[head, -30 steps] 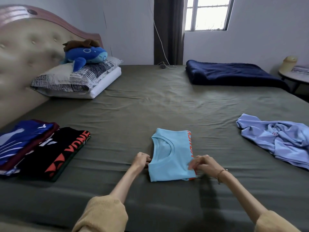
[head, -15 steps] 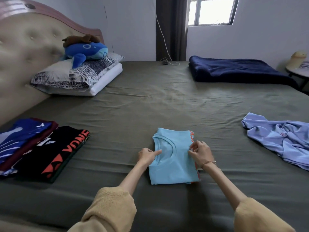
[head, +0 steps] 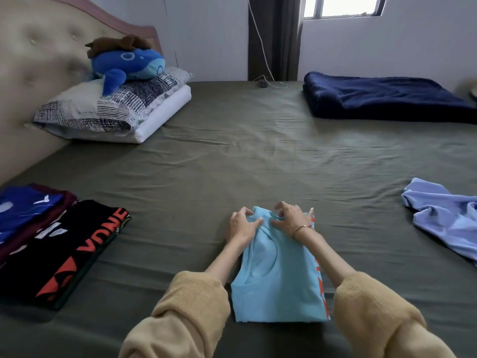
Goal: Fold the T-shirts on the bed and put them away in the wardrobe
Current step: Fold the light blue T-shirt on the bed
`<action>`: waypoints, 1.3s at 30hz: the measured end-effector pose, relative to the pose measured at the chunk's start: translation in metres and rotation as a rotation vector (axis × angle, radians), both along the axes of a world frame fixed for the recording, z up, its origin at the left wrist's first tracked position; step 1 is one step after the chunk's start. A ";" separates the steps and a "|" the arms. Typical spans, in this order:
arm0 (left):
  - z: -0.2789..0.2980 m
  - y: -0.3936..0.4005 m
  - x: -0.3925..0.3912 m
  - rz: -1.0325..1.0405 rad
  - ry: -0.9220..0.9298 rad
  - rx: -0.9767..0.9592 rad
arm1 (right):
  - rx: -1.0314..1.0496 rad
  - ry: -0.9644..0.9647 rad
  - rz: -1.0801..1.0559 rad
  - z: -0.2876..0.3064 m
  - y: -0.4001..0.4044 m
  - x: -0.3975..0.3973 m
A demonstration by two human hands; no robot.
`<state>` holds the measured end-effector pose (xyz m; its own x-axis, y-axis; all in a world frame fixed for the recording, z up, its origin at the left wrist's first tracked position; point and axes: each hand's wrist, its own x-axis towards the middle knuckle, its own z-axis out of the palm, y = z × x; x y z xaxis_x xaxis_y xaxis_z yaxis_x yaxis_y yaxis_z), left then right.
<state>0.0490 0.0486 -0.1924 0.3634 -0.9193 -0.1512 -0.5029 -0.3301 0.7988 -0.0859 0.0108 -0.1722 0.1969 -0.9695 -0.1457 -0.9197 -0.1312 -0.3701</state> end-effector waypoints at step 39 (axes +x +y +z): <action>0.032 0.109 0.047 -0.753 0.091 0.449 | -0.024 -0.134 0.429 0.013 0.112 0.006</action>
<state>0.0961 0.1575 -0.1606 -0.3466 -0.7567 -0.5543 -0.6540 -0.2286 0.7211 -0.0795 0.1231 -0.1588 0.5979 -0.7985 -0.0698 -0.7240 -0.5006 -0.4746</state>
